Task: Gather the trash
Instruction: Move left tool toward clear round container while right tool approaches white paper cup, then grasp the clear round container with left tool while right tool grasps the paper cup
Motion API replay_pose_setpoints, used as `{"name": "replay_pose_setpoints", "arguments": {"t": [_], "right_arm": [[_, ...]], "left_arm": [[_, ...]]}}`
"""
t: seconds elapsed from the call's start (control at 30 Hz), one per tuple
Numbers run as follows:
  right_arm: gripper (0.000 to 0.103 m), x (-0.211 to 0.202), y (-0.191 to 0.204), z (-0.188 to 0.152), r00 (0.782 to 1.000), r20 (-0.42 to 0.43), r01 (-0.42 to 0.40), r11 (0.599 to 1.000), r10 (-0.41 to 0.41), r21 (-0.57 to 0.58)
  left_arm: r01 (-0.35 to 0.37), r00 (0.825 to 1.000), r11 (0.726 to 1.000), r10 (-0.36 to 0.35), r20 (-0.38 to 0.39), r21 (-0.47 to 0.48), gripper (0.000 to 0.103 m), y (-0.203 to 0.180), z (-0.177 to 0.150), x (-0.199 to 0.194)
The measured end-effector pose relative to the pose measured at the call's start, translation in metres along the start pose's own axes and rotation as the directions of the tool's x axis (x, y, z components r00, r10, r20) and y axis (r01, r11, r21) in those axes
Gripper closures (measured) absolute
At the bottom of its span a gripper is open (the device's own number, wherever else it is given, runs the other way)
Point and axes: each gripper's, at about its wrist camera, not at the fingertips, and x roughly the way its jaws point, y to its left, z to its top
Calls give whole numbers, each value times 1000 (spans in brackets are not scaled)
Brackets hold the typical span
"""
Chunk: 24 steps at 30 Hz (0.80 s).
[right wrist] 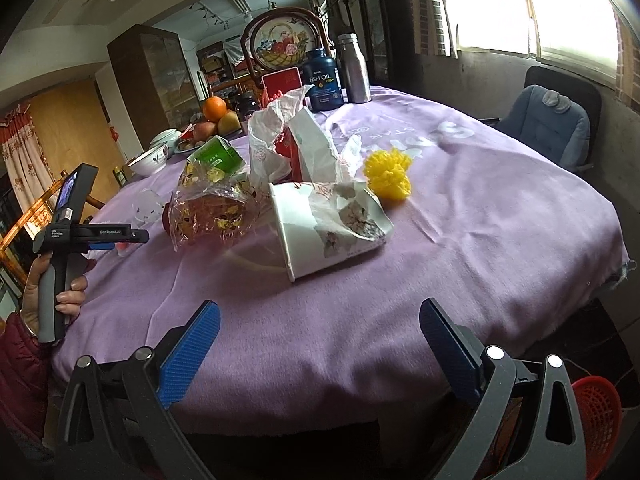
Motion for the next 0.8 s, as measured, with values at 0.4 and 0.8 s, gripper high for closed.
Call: {"name": "replay_pose_setpoints", "arguments": {"t": [0.4,0.8], "right_arm": [[6,24,18,25,1000,-22,-24,998,23,-57],[6,40,16,35,998,-25,-57,998,57,-33]], "left_arm": [[22,1000,997,-22,11,68,6,-1,-2,0],[94,993,994,-98,69,52,45,3,-4,-17]]}}
